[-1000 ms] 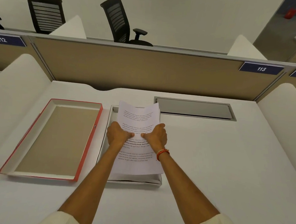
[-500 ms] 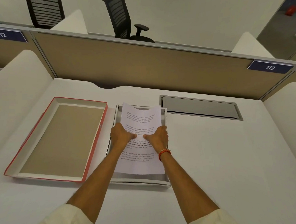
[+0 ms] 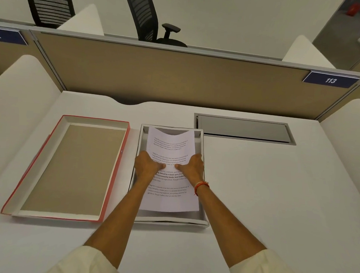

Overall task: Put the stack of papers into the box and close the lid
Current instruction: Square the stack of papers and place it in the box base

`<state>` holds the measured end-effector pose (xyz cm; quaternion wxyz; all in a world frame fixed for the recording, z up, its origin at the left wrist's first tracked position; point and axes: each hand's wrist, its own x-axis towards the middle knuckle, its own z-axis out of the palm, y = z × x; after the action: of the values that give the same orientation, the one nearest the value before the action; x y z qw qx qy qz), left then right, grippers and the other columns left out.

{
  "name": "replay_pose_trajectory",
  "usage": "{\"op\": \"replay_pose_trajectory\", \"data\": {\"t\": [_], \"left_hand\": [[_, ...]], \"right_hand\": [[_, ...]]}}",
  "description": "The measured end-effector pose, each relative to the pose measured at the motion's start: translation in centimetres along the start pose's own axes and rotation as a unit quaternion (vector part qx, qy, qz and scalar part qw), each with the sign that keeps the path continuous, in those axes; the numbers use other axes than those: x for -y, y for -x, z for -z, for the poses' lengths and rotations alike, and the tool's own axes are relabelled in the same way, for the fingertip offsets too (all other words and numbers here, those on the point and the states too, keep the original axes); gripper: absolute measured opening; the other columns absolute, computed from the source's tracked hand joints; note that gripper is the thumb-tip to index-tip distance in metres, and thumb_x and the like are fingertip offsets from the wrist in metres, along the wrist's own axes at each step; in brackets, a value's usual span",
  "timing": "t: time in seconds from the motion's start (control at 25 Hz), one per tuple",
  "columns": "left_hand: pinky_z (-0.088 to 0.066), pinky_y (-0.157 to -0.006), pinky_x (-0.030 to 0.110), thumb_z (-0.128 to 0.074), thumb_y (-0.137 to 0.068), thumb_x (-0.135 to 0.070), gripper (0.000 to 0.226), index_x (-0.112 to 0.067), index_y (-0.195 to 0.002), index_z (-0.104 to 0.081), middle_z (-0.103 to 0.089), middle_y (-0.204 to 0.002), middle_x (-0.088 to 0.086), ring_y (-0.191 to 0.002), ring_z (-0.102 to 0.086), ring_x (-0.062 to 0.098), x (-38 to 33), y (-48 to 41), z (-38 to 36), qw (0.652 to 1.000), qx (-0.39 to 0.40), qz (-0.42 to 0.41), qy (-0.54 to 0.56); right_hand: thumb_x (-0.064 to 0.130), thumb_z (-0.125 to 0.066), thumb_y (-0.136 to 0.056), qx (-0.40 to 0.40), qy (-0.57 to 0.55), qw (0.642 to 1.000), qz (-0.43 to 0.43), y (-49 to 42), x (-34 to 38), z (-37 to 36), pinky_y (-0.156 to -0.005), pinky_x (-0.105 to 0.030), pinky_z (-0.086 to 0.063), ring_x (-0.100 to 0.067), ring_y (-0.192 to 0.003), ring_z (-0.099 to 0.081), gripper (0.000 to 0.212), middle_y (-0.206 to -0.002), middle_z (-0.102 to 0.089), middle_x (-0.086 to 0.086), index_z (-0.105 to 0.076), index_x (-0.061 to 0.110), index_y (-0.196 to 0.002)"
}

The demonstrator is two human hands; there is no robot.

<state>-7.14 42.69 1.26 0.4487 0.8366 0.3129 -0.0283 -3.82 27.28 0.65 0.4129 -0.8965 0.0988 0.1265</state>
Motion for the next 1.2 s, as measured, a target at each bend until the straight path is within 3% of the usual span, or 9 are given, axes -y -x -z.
{"op": "replay_pose_trajectory", "data": {"t": [0.28,0.56,1.2], "left_hand": [[-0.049,-0.064,0.027,-0.087,-0.070,-0.025,0.050,-0.006,-0.108,-0.061,-0.069,-0.114,0.016,-0.092,-0.070,0.032,0.5,-0.5,-0.2,1.000,0.001,0.010,-0.004],[-0.041,-0.054,0.019,-0.087,-0.069,-0.024,0.048,-0.008,-0.106,-0.060,-0.069,-0.113,0.015,-0.091,-0.070,0.030,1.1,-0.8,-0.5,1.000,0.013,0.016,0.006],[-0.048,-0.070,0.029,-0.091,-0.064,-0.025,0.069,-0.003,-0.116,-0.052,-0.064,-0.120,0.017,-0.106,-0.065,0.034,2.2,-0.6,-1.4,0.999,-0.023,0.008,0.026]], "right_hand": [[0.027,-0.084,-0.074,0.003,0.004,1.000,0.007,-0.2,-0.3,-0.5,-0.076,-0.027,-0.054,-0.028,-0.105,-0.065,0.065,-0.118,-0.059,-0.013,-0.044,0.003,-0.120],[0.027,-0.082,-0.076,0.010,0.001,1.000,0.001,-0.2,-0.9,-0.8,-0.071,-0.022,-0.049,-0.028,-0.105,-0.064,0.062,-0.118,-0.059,-0.014,-0.044,0.002,-0.119],[0.030,-0.081,-0.077,0.016,-0.004,1.000,0.004,-0.2,-1.7,-0.6,-0.074,-0.023,-0.049,-0.028,-0.106,-0.063,0.060,-0.119,-0.059,-0.014,-0.047,0.004,-0.119]]}}
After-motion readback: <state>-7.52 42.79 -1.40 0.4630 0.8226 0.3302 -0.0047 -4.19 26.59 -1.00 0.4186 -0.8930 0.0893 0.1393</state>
